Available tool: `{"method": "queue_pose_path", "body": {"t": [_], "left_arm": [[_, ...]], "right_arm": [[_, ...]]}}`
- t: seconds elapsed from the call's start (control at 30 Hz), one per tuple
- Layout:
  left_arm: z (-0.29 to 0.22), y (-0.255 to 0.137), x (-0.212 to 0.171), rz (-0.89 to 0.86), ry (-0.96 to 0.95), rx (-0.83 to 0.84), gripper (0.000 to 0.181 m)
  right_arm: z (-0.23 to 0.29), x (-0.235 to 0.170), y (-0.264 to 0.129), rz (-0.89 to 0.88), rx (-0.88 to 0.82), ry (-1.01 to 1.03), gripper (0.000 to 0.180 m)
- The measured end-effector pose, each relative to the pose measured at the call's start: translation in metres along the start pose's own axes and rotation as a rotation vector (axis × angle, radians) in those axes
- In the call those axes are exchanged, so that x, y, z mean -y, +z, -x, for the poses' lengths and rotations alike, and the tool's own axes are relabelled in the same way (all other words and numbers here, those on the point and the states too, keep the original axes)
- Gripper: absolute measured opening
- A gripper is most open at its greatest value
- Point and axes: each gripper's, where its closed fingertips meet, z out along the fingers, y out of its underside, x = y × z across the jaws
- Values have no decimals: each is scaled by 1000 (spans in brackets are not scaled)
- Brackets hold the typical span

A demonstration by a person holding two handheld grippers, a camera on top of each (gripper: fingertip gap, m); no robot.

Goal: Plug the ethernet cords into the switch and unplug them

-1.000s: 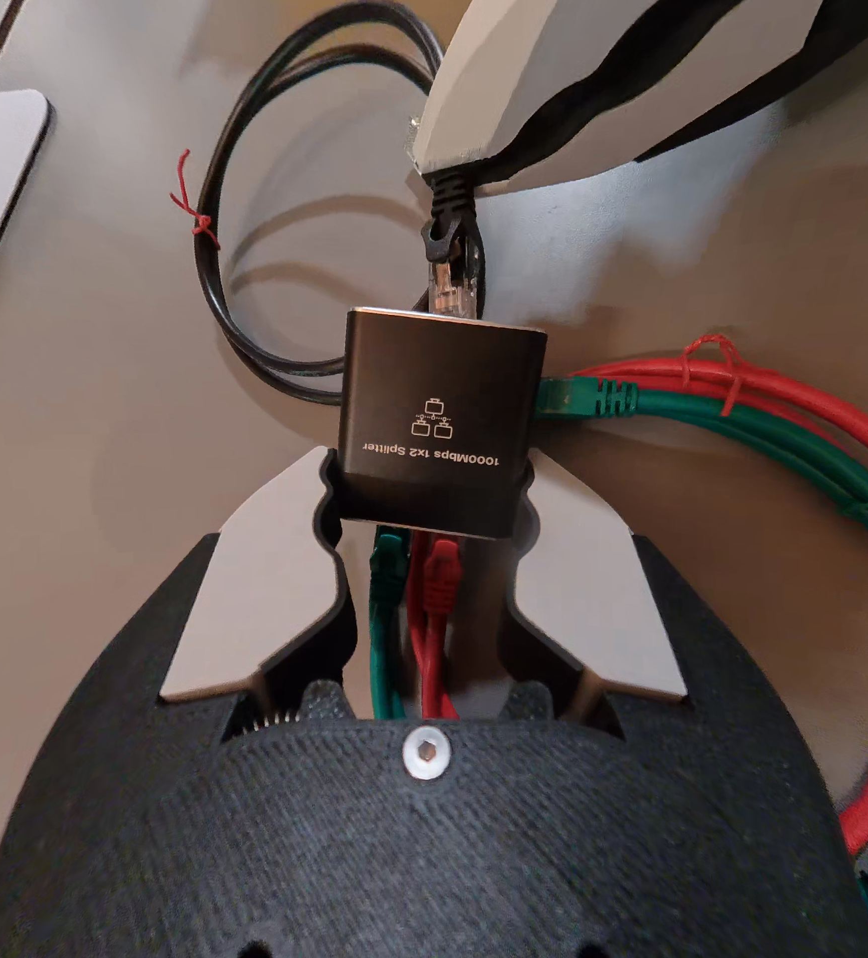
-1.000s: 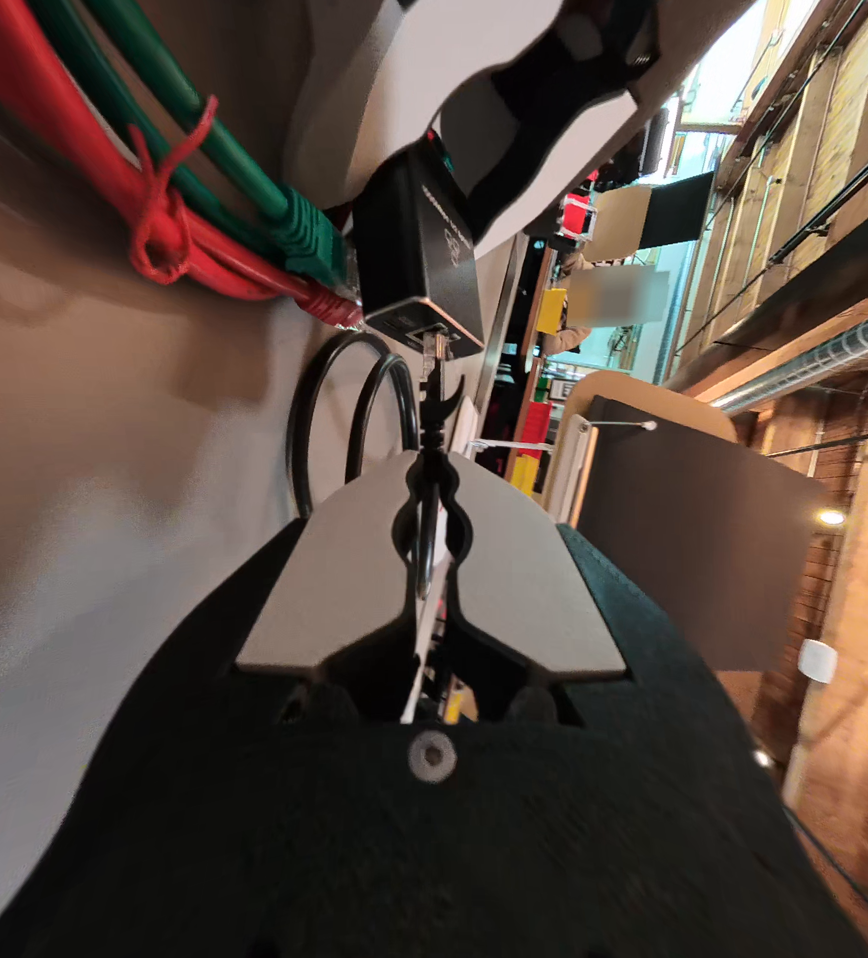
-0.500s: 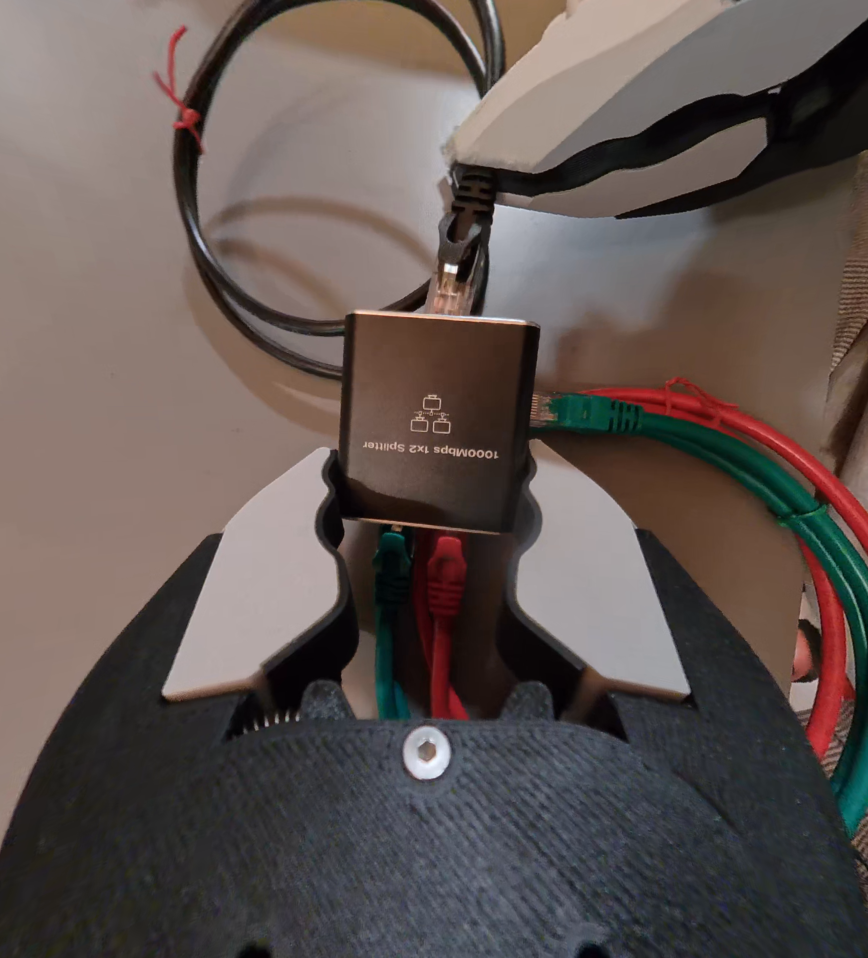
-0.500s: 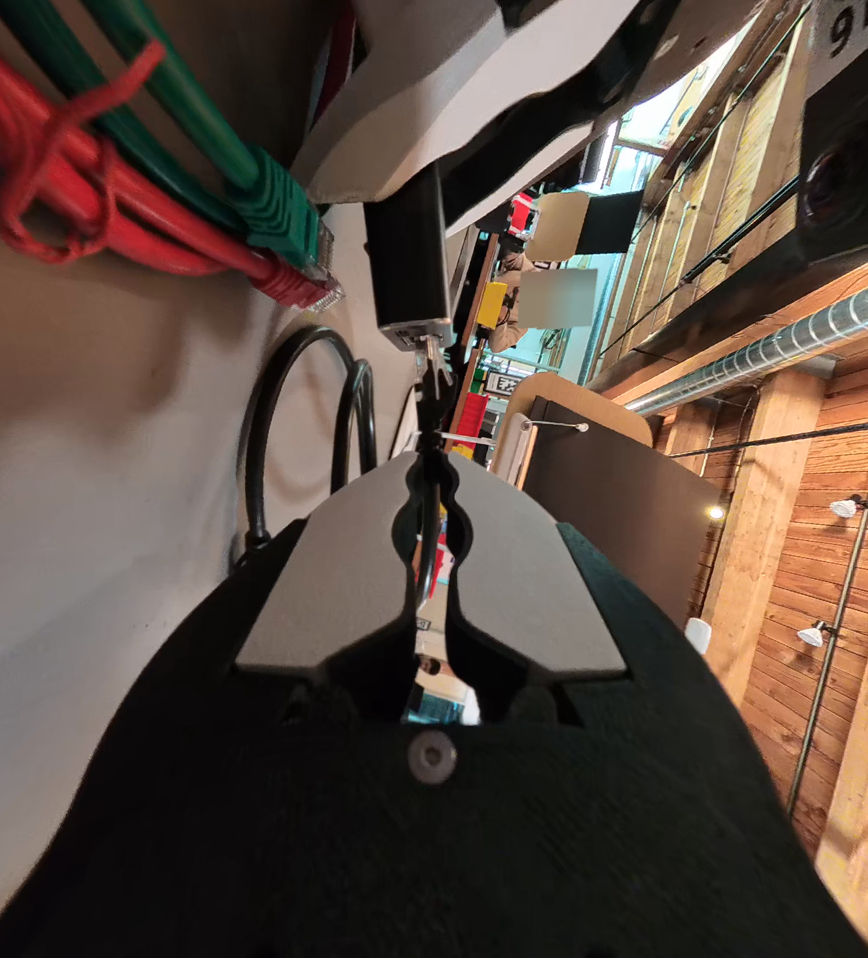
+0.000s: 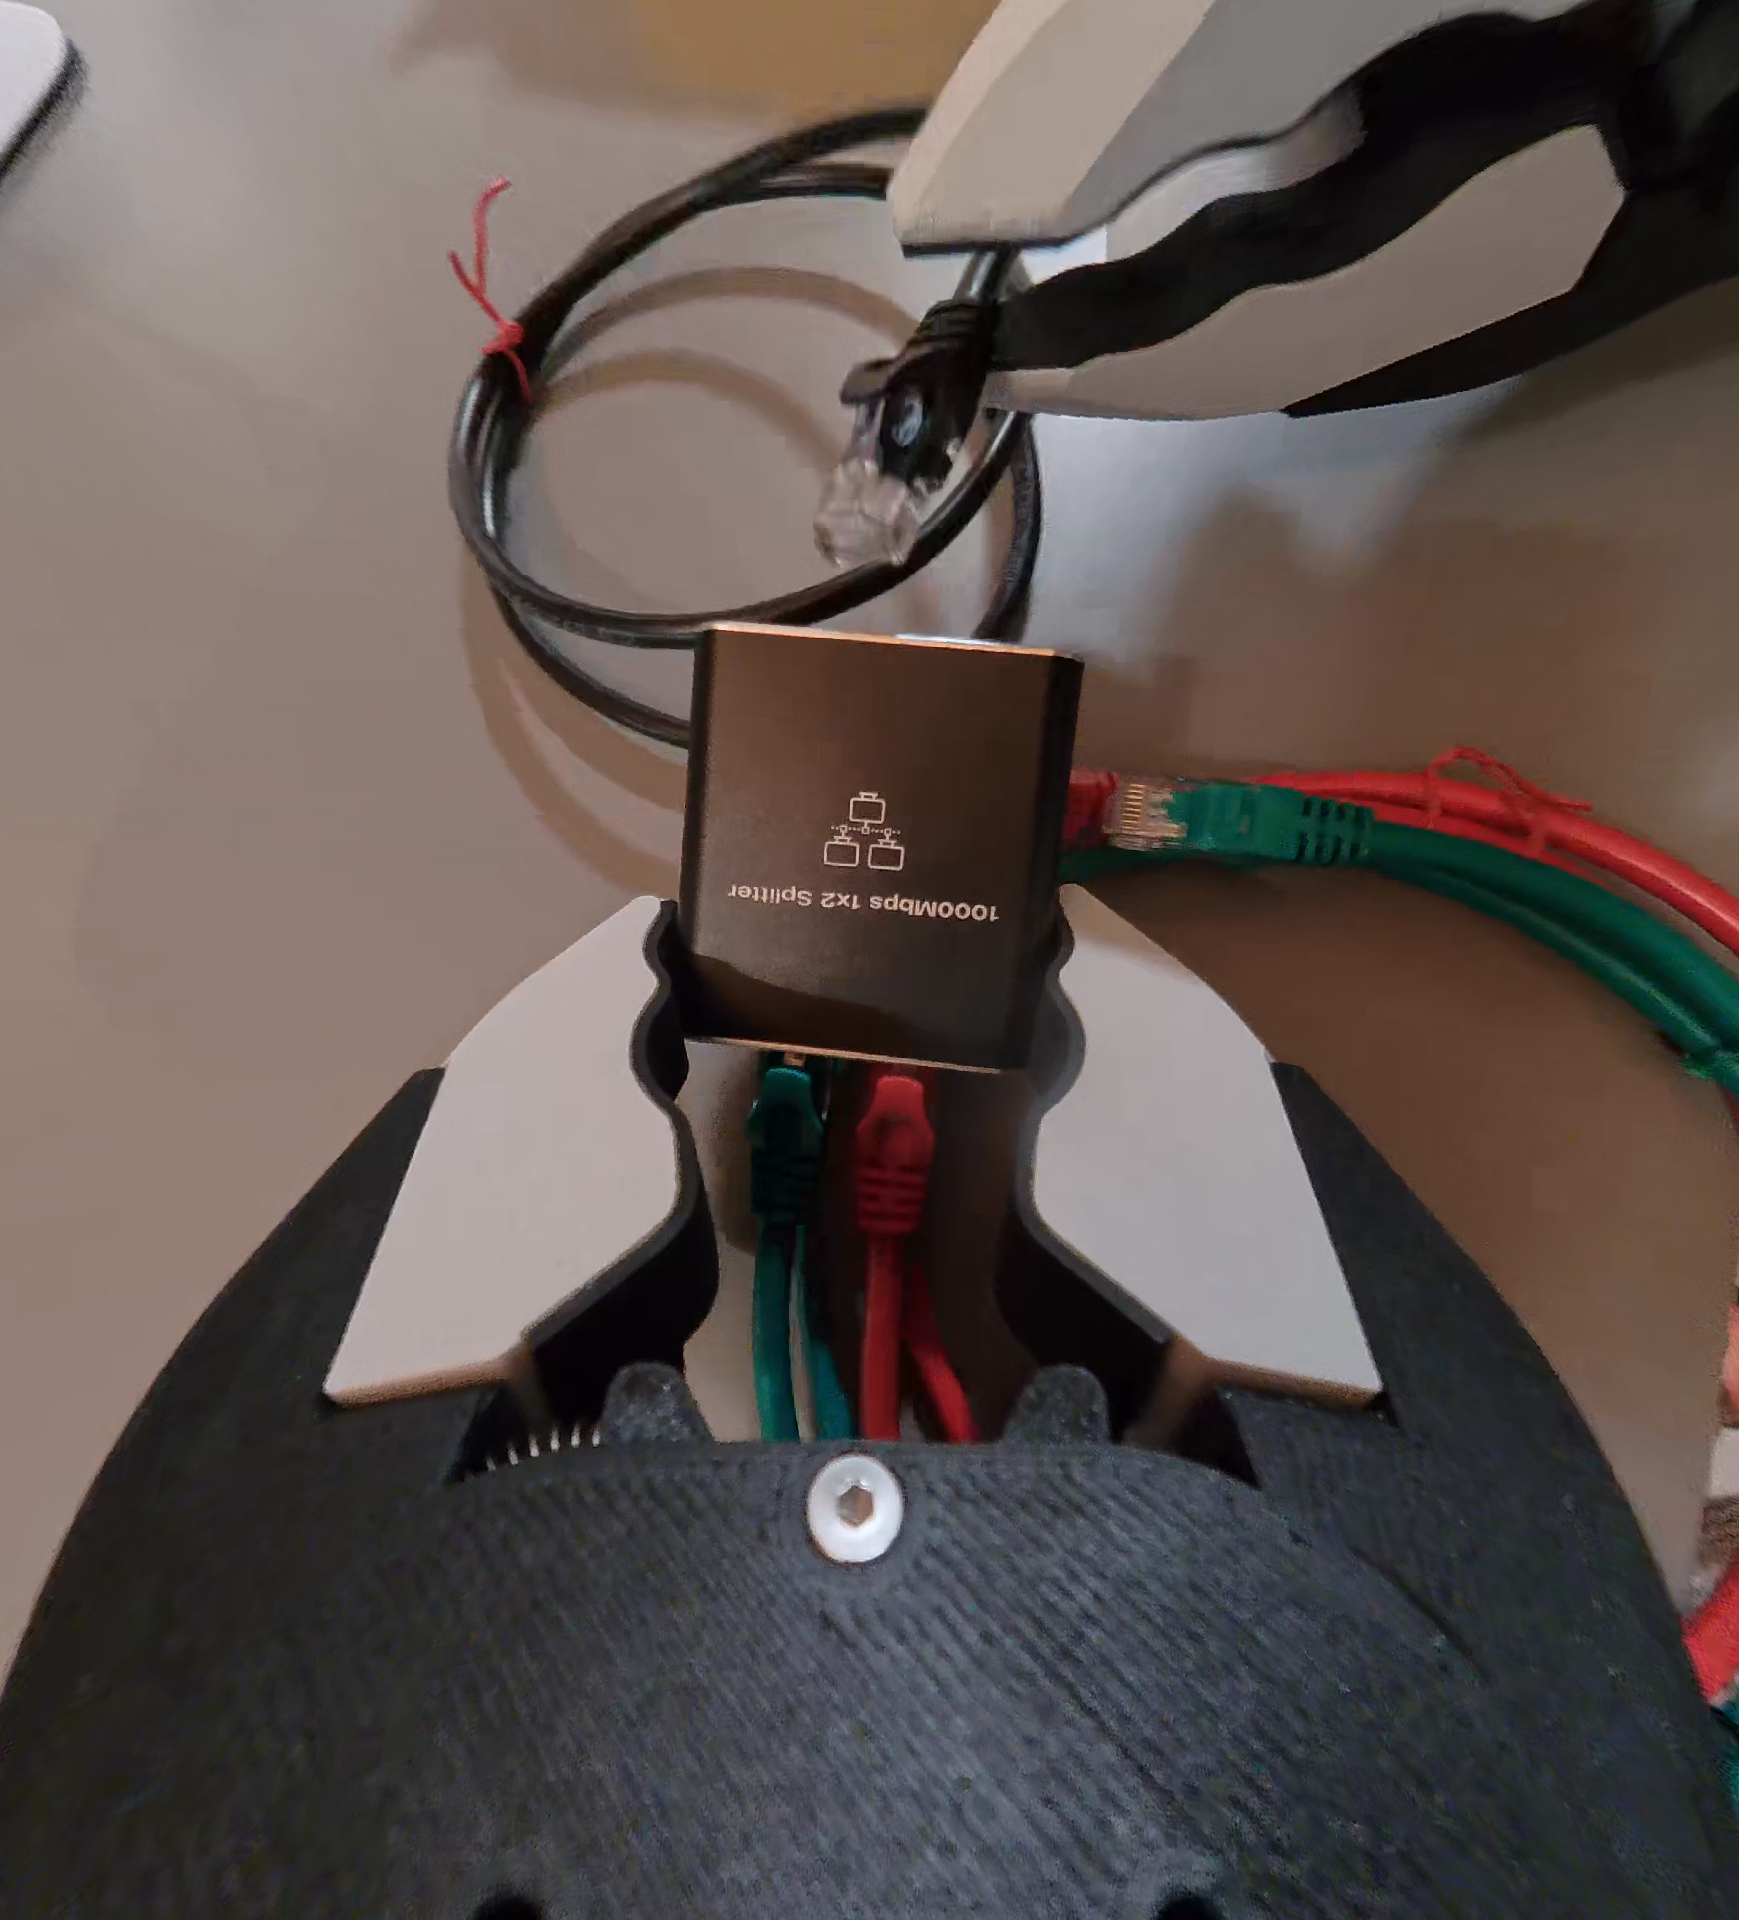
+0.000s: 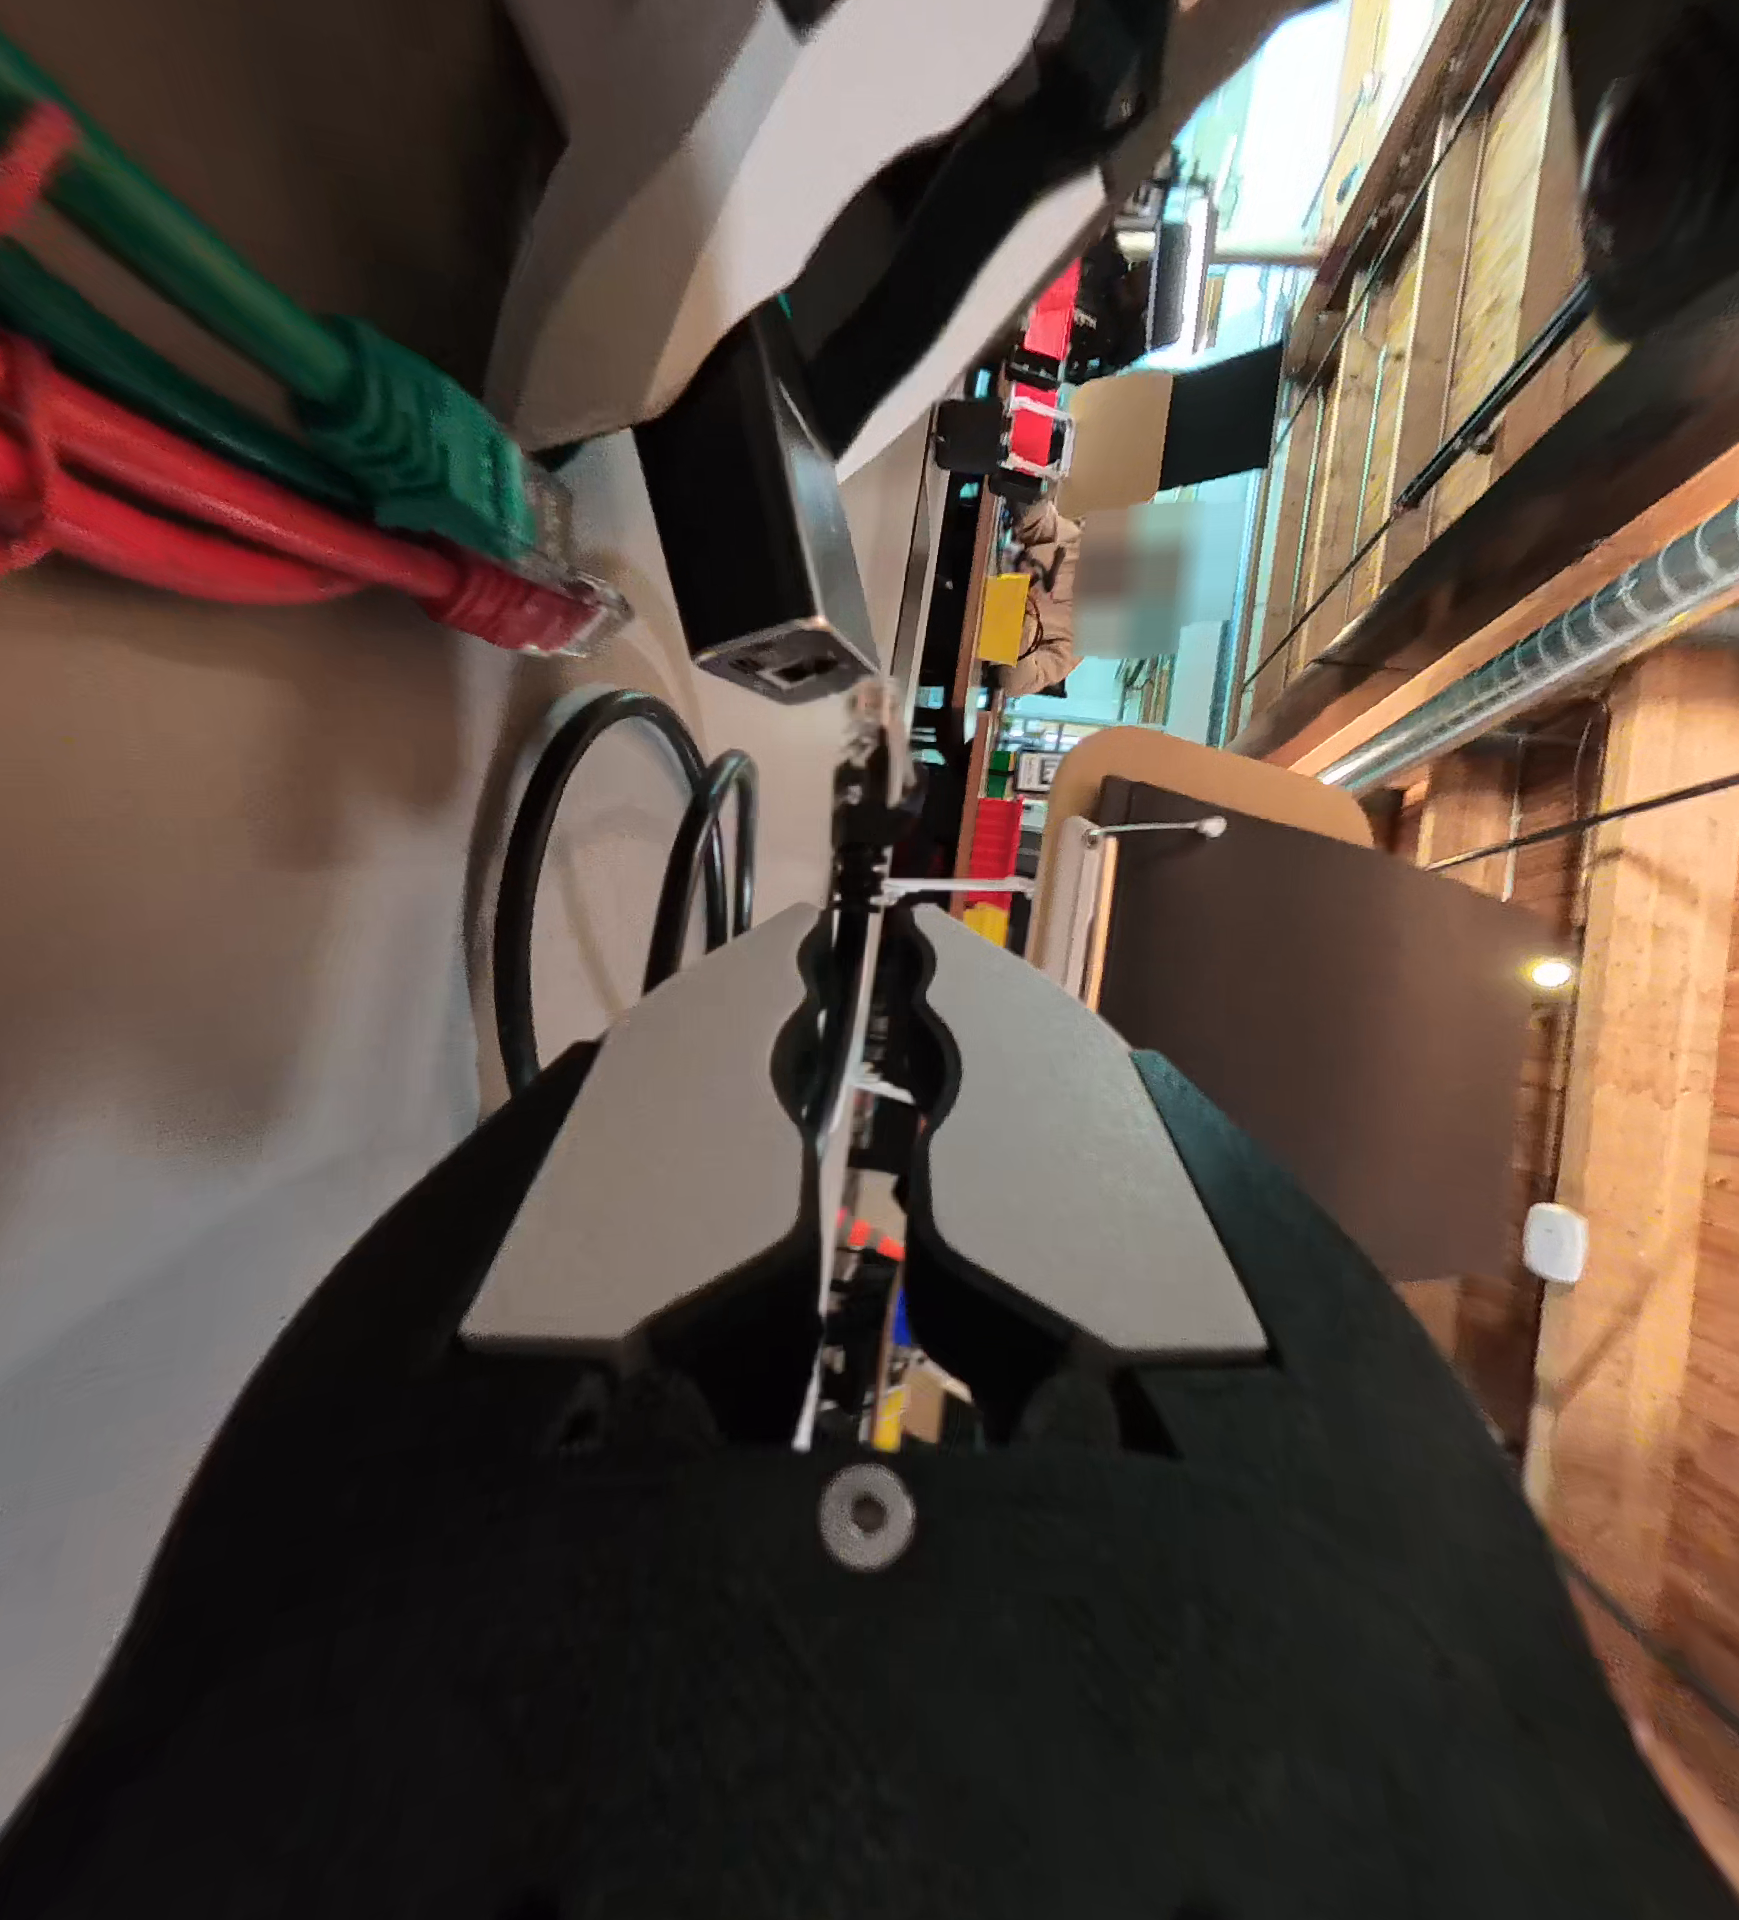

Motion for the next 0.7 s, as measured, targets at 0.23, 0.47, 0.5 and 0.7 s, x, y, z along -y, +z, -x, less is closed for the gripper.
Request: {"method": "queue_pose_path", "body": {"t": [0.23, 0.47, 0.5, 0.7], "left_arm": [[20, -1, 6, 6, 79, 137, 66], [49, 8, 36, 15, 170, 174, 65], [54, 11, 43, 17, 193, 169, 66], [62, 28, 70, 49, 228, 29, 65]], "right_arm": [[-9, -26, 5, -15, 116, 503, 29], [-12, -54, 4, -12, 184, 850, 40], [-13, -59, 3, -6, 182, 877, 42], [-10, -73, -9, 9, 193, 961, 51]]}}
